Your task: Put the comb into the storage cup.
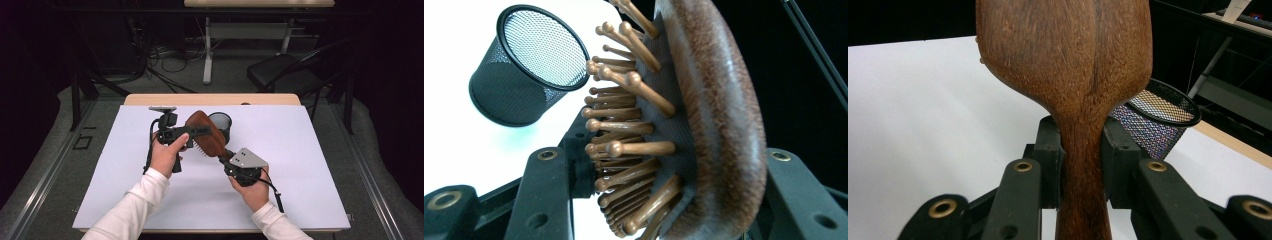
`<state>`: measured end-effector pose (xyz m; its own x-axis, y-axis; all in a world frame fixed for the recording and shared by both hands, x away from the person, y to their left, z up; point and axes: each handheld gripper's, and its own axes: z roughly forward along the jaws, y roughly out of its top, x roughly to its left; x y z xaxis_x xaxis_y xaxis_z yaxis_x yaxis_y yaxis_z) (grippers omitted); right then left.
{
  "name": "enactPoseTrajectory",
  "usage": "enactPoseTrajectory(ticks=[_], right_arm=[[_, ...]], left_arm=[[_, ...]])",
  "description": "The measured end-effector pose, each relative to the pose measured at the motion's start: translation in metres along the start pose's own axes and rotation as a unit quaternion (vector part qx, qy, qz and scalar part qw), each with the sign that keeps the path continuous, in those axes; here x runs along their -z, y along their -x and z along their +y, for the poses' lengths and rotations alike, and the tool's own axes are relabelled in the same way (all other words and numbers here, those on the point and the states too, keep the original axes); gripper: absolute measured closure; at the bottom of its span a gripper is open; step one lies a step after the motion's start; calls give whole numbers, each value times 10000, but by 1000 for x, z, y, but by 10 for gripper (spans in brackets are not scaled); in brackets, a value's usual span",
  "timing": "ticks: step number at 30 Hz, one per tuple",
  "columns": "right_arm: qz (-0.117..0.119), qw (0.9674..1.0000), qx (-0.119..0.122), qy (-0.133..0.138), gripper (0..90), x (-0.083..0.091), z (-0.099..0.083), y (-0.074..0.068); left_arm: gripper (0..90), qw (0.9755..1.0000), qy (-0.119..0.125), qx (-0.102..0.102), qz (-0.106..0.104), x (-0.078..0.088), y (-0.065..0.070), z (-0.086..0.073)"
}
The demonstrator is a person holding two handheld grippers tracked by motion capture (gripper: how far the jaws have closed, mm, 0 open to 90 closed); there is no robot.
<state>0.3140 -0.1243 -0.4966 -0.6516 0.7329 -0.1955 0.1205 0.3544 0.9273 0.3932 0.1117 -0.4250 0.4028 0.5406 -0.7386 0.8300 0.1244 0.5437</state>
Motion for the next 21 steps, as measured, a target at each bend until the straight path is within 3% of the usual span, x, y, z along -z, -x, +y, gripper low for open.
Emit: enactPoseTrajectory(ticks=[12,21], right_arm=[[21,10000,-49,0,723,0,0,1],[60,9999,-107,-3,715,0,0,2]], left_arm=[[490,9998,-54,189,-16,-1,-2,2],[491,9997,-76,223,1,-2,-1,4]])
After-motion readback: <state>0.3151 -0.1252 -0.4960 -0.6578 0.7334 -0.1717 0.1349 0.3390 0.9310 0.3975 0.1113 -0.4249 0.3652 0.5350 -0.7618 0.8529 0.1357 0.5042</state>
